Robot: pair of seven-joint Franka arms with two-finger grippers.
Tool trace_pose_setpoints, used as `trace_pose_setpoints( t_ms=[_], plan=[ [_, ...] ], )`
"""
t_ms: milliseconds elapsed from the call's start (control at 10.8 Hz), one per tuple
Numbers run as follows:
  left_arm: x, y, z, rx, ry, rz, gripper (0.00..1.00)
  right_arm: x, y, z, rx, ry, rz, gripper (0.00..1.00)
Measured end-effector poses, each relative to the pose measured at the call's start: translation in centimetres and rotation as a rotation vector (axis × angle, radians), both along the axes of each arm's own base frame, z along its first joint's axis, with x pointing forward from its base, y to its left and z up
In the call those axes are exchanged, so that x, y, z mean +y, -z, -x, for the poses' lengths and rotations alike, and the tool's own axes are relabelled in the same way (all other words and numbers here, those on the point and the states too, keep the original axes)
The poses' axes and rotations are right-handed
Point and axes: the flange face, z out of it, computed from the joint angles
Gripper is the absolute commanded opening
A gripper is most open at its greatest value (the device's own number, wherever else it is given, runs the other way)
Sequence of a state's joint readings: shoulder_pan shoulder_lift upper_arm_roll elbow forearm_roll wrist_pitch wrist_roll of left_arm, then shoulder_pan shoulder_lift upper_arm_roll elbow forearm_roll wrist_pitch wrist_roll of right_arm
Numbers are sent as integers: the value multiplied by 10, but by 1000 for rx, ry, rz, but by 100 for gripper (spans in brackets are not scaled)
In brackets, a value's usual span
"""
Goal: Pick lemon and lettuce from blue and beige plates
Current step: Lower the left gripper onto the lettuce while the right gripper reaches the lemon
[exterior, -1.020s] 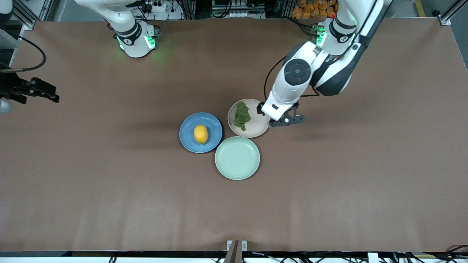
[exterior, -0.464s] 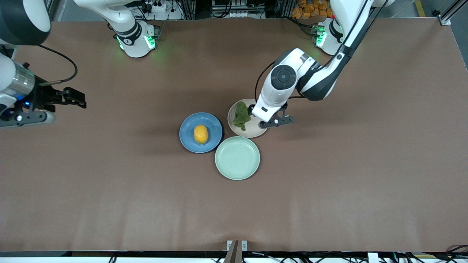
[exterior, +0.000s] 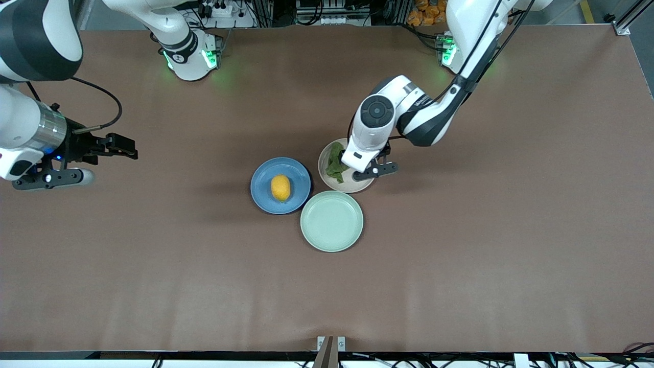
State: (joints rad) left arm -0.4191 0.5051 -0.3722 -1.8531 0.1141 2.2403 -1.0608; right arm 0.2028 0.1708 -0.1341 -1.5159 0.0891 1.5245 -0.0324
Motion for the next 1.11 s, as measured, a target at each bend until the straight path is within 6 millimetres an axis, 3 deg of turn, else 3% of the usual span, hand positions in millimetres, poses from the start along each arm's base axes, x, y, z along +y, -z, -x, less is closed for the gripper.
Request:
trace_pose_setpoints(
  t_ms=[185,464,835,1113],
  plan=[
    [-8,9,6,11,12,-2,100,15,9,-4,3,30,7,100],
    [-32,18,14,21,11,6,100,56,25,-10,-6,95,30,100],
    [-53,35,29,41,41,3,100,116,63,-17,-11,155,59,100],
    [-61,50,43,55,72,-14,100,143,87,-19,-21,159,65,100]
  ],
)
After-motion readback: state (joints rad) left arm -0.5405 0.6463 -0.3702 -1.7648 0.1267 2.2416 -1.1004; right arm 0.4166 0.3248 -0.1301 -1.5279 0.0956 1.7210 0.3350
